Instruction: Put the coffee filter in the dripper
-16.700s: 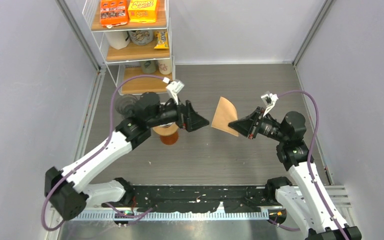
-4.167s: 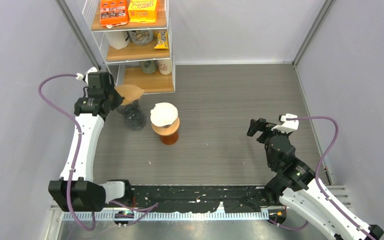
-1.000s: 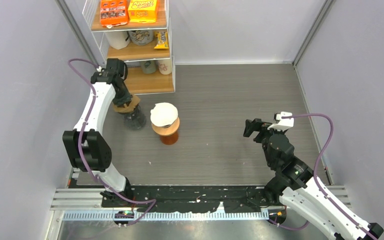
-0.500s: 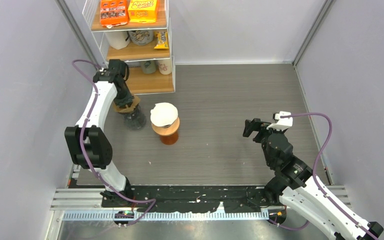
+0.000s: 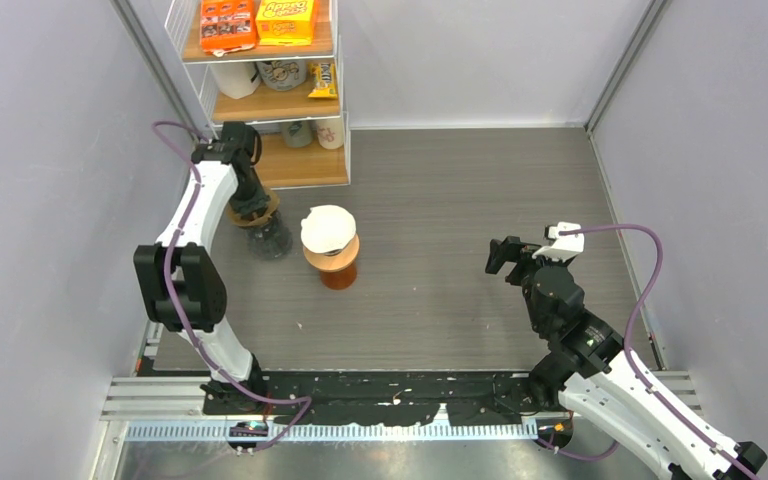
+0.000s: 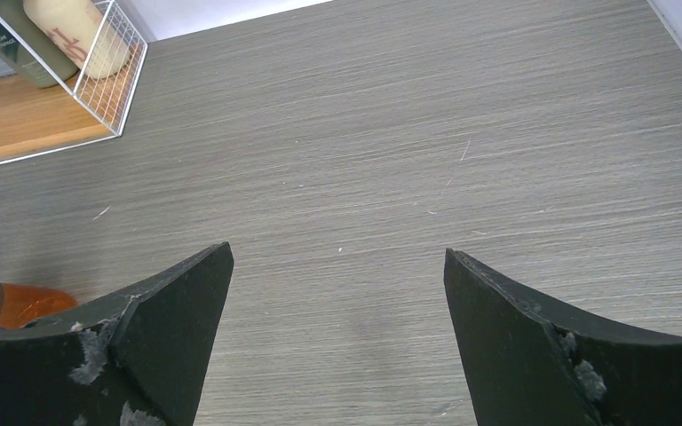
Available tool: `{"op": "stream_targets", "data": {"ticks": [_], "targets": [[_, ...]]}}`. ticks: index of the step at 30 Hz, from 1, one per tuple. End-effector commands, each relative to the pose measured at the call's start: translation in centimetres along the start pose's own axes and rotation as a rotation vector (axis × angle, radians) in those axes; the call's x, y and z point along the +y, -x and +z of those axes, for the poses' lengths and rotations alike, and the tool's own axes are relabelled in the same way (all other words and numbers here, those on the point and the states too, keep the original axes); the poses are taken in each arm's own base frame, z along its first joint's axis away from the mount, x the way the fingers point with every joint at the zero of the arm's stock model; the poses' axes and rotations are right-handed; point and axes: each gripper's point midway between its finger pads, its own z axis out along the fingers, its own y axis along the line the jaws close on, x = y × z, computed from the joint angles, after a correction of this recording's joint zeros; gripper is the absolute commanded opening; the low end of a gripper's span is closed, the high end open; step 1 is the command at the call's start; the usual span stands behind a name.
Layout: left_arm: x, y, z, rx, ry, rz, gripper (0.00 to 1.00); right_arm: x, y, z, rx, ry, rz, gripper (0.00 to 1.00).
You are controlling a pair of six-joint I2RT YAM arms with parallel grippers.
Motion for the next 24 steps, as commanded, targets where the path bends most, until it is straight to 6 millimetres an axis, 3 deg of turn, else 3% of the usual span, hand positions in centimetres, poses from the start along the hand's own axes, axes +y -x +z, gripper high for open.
{"op": "stream_targets", "data": {"ticks": [1,8,24], "targets": [[0.2,0.3,0.3,-0.009,0.006,0.016,0.20,0.0,1.0,0.1,-0.035,-0.018,0.031,0.95],[0.5,0.5,0.5,-0.020,0.024,0.028,0.31,0.0,0.9,0.2,-0.030,-0.020,0.025,0.95],[0.5,0.3,1.3,0.003,0.034,0.046,0.31,-0.1,0.9,0.3,-0.032,-0.027,0.025,0.95]]}}
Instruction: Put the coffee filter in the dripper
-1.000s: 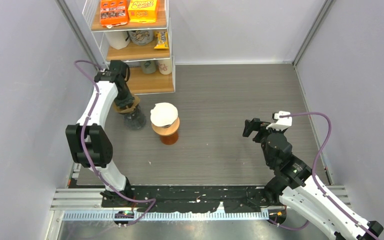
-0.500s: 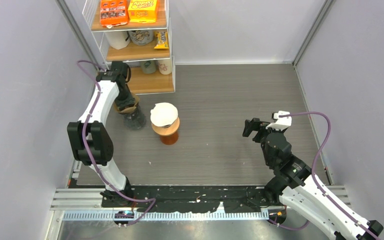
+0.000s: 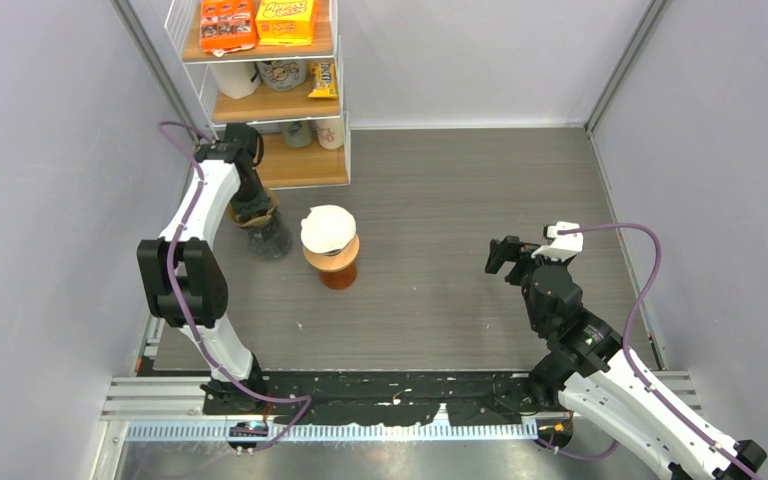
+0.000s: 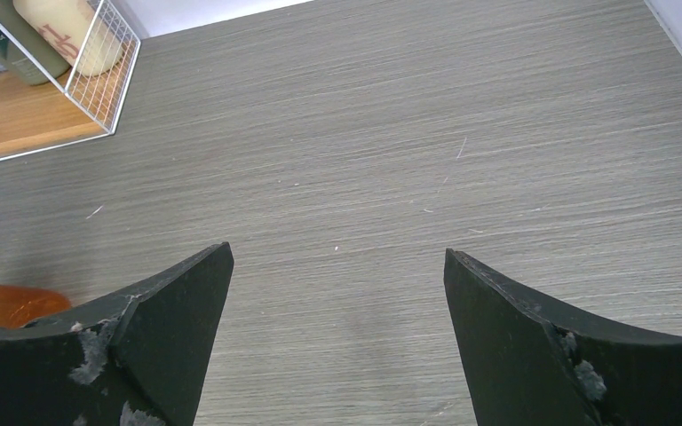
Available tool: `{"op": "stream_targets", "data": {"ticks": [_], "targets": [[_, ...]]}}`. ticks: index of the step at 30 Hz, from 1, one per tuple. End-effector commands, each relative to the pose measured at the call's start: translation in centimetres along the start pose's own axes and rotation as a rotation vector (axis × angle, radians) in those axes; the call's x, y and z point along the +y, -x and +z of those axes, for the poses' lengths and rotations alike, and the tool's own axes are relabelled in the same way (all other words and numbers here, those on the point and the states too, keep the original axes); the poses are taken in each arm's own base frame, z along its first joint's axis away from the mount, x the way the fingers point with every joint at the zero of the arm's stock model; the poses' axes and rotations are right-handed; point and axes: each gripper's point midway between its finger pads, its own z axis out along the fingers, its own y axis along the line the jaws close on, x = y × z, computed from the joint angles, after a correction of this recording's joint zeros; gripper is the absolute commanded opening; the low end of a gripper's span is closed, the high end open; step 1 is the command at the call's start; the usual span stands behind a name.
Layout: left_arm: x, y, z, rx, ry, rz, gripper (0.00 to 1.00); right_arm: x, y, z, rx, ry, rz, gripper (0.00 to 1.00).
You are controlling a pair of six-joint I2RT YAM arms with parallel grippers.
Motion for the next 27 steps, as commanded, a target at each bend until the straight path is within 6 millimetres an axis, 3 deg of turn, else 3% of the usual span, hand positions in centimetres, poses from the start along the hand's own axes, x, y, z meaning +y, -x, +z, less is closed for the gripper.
{"op": "stream_targets", "data": {"ticks": [1,7,22,27], "targets": [[0.34,0.52,0.05,-0.022,0.011,0.013,0.34,0.00,1.12,0.09,-0.037,-0.015,0.032,0.96],[0.41,0.36,-0.21,-0.021,0.008,0.016,0.47,0.03,1.13,0.10,-0.037,-0.014,0.032,0.95],[0.52,0.13,-0.58,-0.025,-0.002,0.024,0.65,0.10,1.12,0.06,-0.036,-0.007,0.029,0.96],[0.53,0.02,-0.42,-0.023,-0.001,0.026,0.67,0.06,1.19,0.04,-0.038,-0.009,0.028,0.96]]}}
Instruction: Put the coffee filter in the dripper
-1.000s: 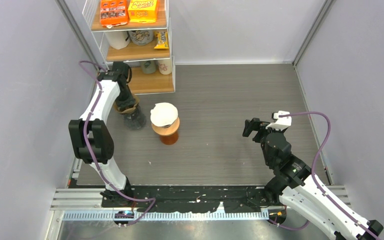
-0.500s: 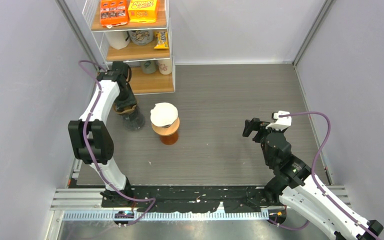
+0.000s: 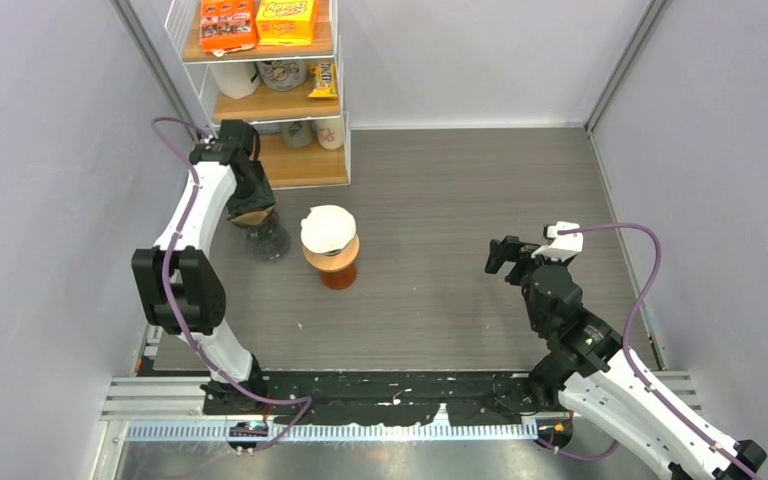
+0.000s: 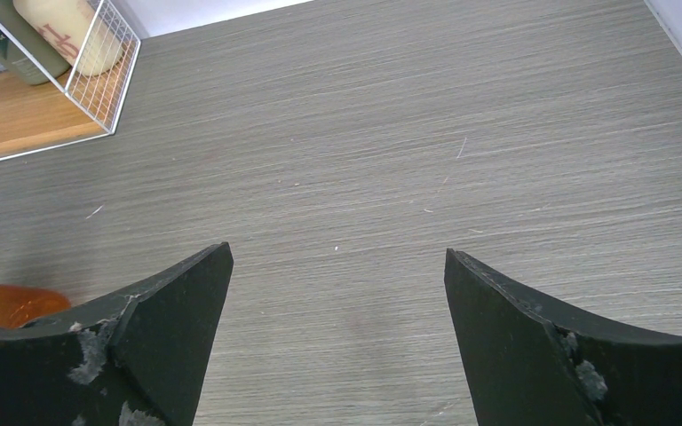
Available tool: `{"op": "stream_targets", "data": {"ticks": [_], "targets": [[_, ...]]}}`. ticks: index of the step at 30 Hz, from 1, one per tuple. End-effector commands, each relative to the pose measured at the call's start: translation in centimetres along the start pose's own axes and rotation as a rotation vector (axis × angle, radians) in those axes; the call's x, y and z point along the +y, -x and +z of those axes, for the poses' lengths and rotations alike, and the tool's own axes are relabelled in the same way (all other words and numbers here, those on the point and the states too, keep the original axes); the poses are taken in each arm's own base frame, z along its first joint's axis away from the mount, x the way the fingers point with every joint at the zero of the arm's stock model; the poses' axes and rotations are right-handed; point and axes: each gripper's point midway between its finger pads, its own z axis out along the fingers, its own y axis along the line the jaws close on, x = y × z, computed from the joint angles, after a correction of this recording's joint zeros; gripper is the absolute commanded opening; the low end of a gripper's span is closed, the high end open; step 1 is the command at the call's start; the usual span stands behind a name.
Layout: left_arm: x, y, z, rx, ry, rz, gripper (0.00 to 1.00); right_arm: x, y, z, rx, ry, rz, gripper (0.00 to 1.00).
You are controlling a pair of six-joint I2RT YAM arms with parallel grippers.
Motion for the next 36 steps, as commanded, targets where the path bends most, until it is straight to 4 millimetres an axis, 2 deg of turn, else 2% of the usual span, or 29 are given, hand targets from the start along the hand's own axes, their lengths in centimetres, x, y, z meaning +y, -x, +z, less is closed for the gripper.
{"op": "stream_targets", "data": {"ticks": [1,6,10,22,36], "targets": [[0.5,-0.9,1.1,0.033,0.026,0.015,0.67,0.0,1.2,0.0,-0.039,-0.009,0.028,0.96],[0.7,-1.0,1.0,0.030,0.030,0.012,0.66,0.0,1.2,0.0,-0.041,-0.012,0.032,0.96],[0.6,-1.0,0.9,0.029,0.025,0.009,0.60,0.0,1.2,0.0,-0.041,-0.010,0.033,0.96],[0.3,-0.8,1.1,0.000,0.004,0.000,0.57,-0.1,1.3,-0.1,-0.046,-0.012,0.039,0.96],[0.0,0.9,-1.5,-0.116,-0.052,-0.033,0.55,0.0,1.2,0.0,-0.039,-0.011,0.034,0.96]]}}
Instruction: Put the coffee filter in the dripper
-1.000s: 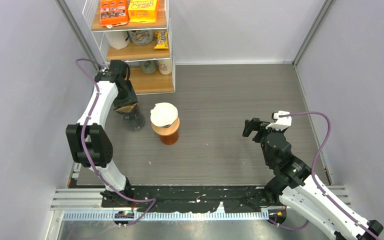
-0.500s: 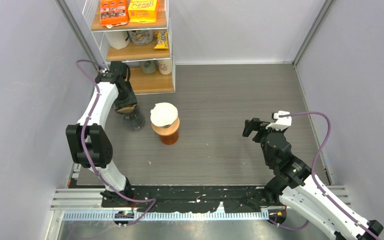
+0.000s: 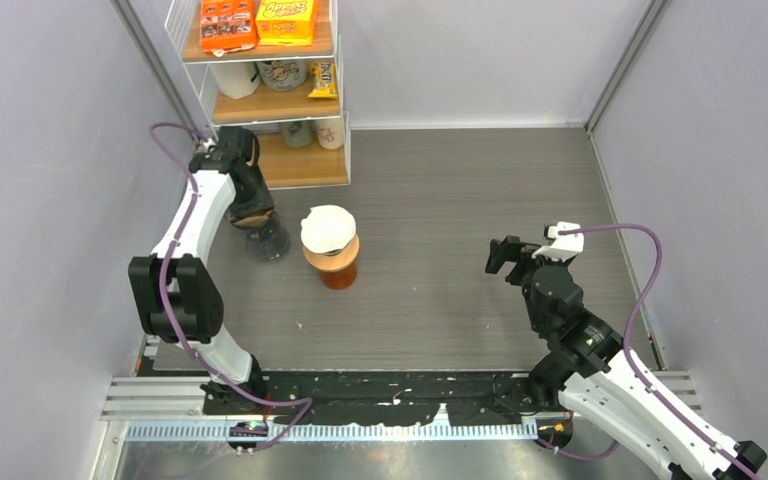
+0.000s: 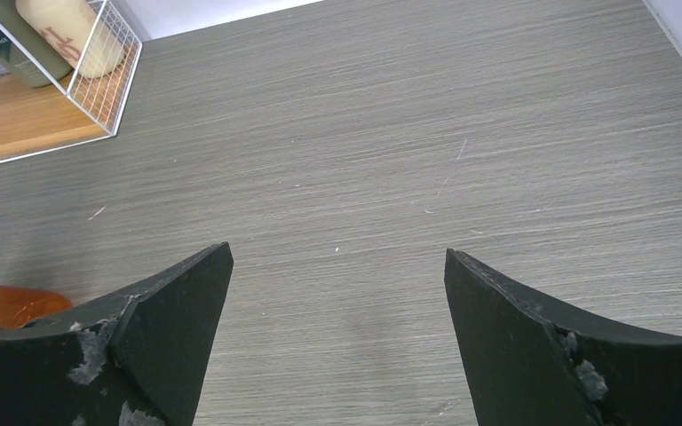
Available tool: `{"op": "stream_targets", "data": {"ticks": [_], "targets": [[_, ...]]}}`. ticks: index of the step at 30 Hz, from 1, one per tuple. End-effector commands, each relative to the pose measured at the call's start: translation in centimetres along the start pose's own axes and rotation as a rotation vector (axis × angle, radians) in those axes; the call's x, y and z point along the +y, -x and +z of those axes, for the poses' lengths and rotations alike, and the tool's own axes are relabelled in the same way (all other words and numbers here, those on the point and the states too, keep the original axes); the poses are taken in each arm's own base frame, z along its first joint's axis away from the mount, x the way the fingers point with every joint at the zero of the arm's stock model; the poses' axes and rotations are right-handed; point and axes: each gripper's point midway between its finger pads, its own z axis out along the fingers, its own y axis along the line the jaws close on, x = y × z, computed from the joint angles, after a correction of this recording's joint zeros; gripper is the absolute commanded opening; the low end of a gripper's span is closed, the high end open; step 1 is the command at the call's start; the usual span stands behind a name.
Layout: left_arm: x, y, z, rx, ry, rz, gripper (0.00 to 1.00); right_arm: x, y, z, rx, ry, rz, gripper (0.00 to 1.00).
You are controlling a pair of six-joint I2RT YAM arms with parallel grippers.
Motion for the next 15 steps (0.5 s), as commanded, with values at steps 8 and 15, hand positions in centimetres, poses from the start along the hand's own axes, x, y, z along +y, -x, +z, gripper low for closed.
{"op": "stream_targets", "data": {"ticks": [8,15], "targets": [[0.0,1.7,-2.7,-0.109,-0.045,-0.029,0.55,0.1,1.0,0.1,-0.033,-0.010,0.028,0.96],[0.0,2.1,-3.8,-0.135,-0.059,-0.033,0.55,0.1,1.1,0.1,-0.035,-0.008,0.030,0.96]]}}
